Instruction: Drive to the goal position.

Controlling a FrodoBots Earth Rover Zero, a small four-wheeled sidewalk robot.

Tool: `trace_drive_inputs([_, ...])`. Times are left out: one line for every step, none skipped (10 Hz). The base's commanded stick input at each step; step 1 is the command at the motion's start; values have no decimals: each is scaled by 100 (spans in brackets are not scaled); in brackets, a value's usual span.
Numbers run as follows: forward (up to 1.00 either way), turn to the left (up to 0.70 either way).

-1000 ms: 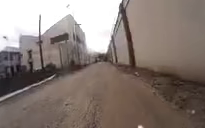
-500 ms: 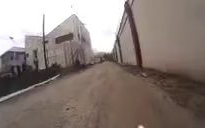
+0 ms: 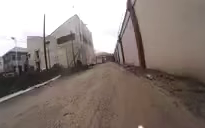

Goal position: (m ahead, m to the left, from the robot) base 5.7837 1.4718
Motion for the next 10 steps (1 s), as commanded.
trace_drive_inputs([30, 0])
trace_drive_inputs([30, 0])
trace_drive_inputs([30, 0])
trace_drive_inputs([30, 0])
trace_drive_inputs([30, 0])
trace_drive_inputs([30, 0])
trace_drive_inputs([30, 0])
trace_drive_inputs([30, 0])
trace_drive_inputs([30, 0])
trace_drive_inputs([30, 0])
